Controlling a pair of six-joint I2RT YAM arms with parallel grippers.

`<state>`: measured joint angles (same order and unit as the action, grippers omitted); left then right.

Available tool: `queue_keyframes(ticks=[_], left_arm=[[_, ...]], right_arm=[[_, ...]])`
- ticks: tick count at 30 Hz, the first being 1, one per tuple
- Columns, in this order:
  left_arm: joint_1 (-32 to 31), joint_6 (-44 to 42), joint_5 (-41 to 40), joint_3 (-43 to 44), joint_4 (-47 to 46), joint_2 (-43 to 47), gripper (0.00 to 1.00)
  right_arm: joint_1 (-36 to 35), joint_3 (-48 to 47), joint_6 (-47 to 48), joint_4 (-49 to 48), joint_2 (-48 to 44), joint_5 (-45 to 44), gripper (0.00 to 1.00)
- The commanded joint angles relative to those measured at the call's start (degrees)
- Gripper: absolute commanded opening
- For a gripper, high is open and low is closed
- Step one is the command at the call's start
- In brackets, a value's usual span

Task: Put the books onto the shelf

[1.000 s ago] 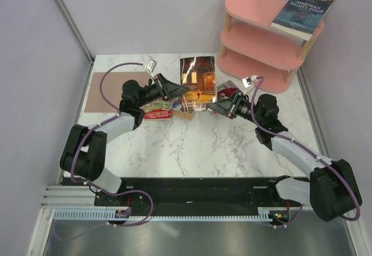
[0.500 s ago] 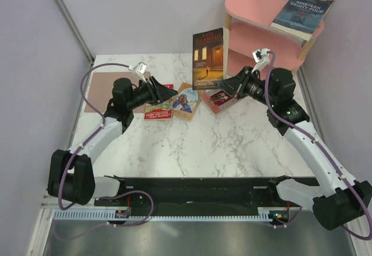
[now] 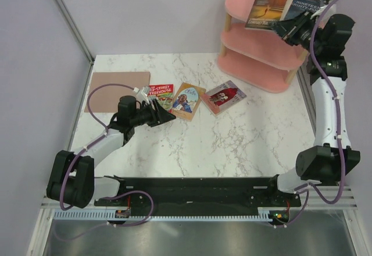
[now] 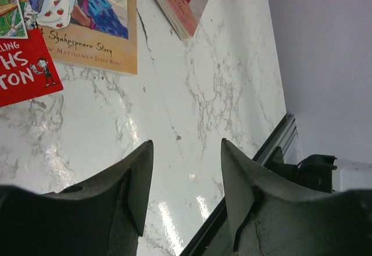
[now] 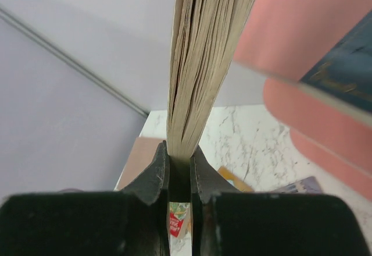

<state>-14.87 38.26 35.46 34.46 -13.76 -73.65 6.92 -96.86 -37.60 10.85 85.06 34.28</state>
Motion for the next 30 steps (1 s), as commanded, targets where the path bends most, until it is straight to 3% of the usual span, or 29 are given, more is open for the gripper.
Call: queue_keyframes(ticks=[1, 11, 23, 30], left_arm=[[-0.2, -2.7, -0.1, -1.6, -1.4, 1.9, 0.56], [-0.2, -2.1, 0.6, -3.6, -2.9, 1.1, 0.55], [-0.1, -2.2, 1.2, -3.7, -3.3, 1.1, 0.54], [-0.1, -2.4, 1.5, -3.8, -3.2, 1.4, 0.54]], right_arm=[[6.0, -10.7, -4.3, -3.8, 2.9, 6.8, 0.0], [15.0, -12.4, -17.0, -13.7, 9.9, 15.4, 0.01], [20.3, -0.3, -28.4, -28.7, 9.3, 16.3, 0.01], [20.6, 2.0, -31.8, -32.6, 10.6, 17.2, 0.05]])
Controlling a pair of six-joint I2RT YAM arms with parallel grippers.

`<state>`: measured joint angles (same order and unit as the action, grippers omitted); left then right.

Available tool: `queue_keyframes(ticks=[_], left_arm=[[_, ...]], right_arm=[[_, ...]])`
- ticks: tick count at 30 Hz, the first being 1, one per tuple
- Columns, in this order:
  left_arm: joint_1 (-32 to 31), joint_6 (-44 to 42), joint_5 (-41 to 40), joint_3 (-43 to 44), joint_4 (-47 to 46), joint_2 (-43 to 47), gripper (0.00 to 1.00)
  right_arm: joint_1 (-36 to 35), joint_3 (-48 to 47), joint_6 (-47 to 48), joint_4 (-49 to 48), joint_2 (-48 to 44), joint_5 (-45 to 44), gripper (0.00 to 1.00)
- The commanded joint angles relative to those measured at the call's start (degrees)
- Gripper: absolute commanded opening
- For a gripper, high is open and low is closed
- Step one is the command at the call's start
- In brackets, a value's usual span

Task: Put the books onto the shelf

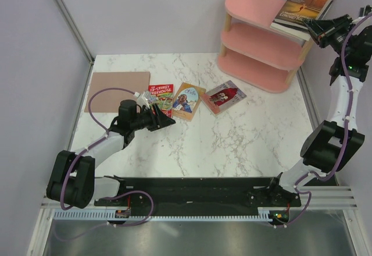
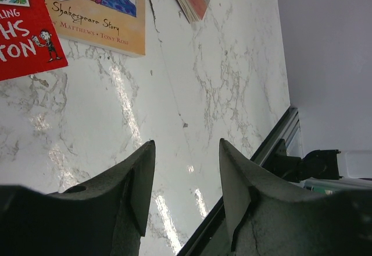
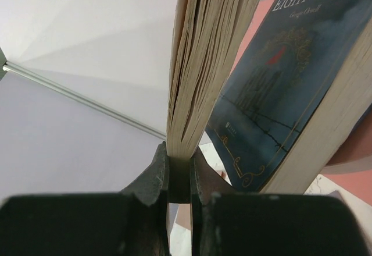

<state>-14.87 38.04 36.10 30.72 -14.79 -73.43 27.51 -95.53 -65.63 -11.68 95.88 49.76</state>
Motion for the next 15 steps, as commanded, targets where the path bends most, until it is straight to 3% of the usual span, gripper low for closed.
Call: queue_keyframes(ticks=[1, 15], left_arm=[[-0.1, -2.1, 0.9, 0.0, -2.2, 1.3, 0.54], [-0.2, -2.1, 1.4, 0.2, -2.2, 1.8, 0.53]], right_arm=[[0.1, 0.9, -4.6, -10.3, 0.0, 1.9, 0.05], [0.9, 3.2, -6.3, -10.6, 0.5, 1.9, 0.13]])
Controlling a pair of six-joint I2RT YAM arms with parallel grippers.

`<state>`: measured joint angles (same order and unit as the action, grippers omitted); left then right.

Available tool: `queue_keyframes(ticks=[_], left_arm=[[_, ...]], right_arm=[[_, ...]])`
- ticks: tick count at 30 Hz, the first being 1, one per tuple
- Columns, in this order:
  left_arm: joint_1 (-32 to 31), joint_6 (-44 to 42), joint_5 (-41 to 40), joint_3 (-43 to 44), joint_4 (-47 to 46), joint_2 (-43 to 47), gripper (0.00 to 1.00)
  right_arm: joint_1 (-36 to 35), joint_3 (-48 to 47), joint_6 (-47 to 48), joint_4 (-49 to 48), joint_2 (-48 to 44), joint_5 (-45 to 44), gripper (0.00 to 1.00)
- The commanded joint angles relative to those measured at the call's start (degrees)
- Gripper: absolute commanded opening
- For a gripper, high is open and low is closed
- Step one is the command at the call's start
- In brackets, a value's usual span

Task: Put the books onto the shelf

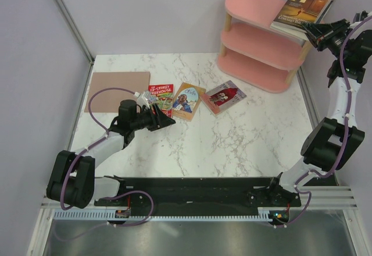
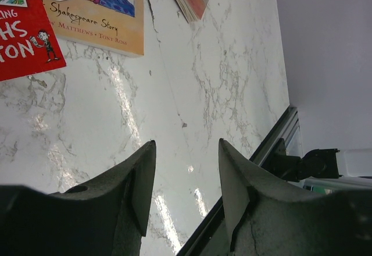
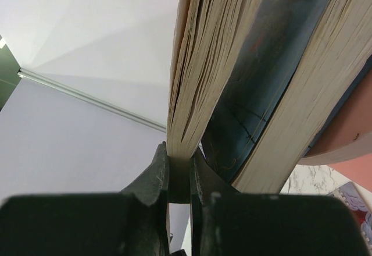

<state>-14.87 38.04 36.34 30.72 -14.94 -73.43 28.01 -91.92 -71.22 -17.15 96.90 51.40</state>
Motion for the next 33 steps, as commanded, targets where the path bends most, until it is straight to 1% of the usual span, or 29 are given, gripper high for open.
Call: queue_keyframes(ticks=[1, 6, 9, 12, 13, 15, 16, 18, 19, 21, 22, 25, 29, 33], left_arm=[[-0.2, -2.1, 1.4, 0.2, -2.0, 1.8, 0.53], [-0.1, -2.2, 1.5, 0.2, -1.8, 1.9, 0.53], [-0.2, -2.3, 1.5, 0.2, -1.8, 1.9, 0.53], [-0.2, -2.4, 1.5, 0.1, -1.7, 2.1, 0.52], [-0.1, -2.4, 1.6, 0.1, -1.7, 2.0, 0.52], [-0.2, -2.4, 1.6, 0.0, -1.7, 2.1, 0.52], [-0.2, -2.5, 1.7, 0.0, -1.7, 2.1, 0.52], [-0.2, -2.5, 1.7, -0.2, -1.6, 2.3, 0.52], [-0.1, -2.5, 1.7, -0.3, -1.5, 2.4, 0.52], [-0.2, -2.5, 1.7, -0.5, -1.4, 2.5, 0.52], [-0.2, -2.5, 1.7, -0.6, -1.4, 2.8, 0.52], [-0.2, -2.5, 1.8, -0.7, -1.4, 2.9, 0.52], [-0.1, -2.5, 2.0, -0.8, -1.2, 2.9, 0.52], [-0.2, -2.6, 2.1, -0.9, -1.1, 3.0, 0.52]], right_arm=[[0.4, -0.4, -0.7, -4.8, -0.4, 0.2, 0.13], [0.5, -1.2, -0.9, -4.4, 0.7, 0.3, 0.15], [0.6, -2.2, -1.5, -3.7, 1.6, 0.8, 0.2], [0.6, -1.5, -2.1, -4.6, 1.4, 0.6, 0.21], [0.6, -1.3, -2.0, -4.6, 1.2, 0.5, 0.27], [0.6, -1.1, -2.0, -4.5, 1.2, 0.4, 0.33], [0.6, -1.0, -2.0, -4.5, 1.3, 0.4, 0.39], [0.7, -0.9, -2.1, -4.5, 1.3, 0.4, 0.45], [0.8, -0.7, -2.1, -4.5, 1.4, 0.3, 0.49], [0.8, -0.6, -2.6, -4.7, 1.4, 0.3, 0.54], [0.8, -0.6, -2.8, -5.0, 1.5, 0.2, 0.59], [0.8, -0.5, -3.3, -5.4, 1.4, 0.1, 0.67], [0.8, -0.1, -5.6, -7.5, 1.3, 1.0, 0.72], [0.8, 1.4, -9.5, -9.8, 0.3, 2.4, 0.8]])
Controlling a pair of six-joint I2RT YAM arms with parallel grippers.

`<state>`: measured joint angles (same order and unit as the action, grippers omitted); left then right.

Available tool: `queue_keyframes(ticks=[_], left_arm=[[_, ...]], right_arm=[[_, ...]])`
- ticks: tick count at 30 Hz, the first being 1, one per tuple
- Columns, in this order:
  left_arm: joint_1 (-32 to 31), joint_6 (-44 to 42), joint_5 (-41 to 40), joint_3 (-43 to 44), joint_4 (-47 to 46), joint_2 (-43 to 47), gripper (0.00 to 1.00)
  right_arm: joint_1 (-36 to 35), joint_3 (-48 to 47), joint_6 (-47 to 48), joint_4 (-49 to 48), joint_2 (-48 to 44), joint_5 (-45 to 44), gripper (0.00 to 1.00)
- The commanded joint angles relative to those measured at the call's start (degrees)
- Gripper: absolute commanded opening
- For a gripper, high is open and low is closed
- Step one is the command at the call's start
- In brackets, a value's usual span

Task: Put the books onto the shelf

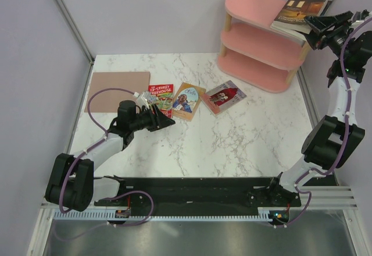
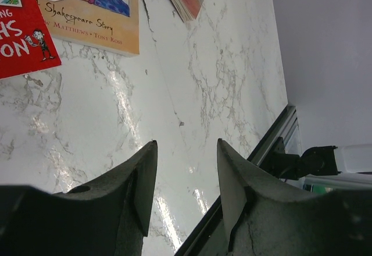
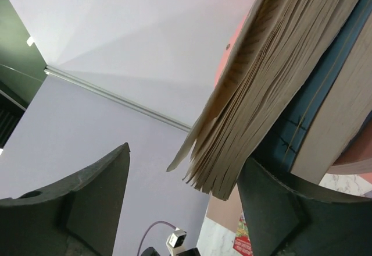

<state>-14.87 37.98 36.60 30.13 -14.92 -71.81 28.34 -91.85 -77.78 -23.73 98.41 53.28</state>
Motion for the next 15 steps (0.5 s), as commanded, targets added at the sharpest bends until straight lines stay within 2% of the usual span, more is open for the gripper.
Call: queue_keyframes(ticks=[1, 4, 15], left_arm=[[-0.2, -2.6, 1.8, -0.3, -1.2, 1.5, 0.51], [-0.2, -2.7, 2.2, -0.3, -1.1, 1.6, 0.51], [-0.2, -2.6, 2.4, -1.0, -1.7, 1.2, 0.51]], right_arm=[[0.5, 1.7, -3.4, -3.2, -1.8, 1.2, 0.84], [0.5, 3.3, -5.5, -2.9, -3.2, 2.3, 0.98], [0.5, 11.0, -6.1, 1.8, -7.8, 3.5, 0.98]])
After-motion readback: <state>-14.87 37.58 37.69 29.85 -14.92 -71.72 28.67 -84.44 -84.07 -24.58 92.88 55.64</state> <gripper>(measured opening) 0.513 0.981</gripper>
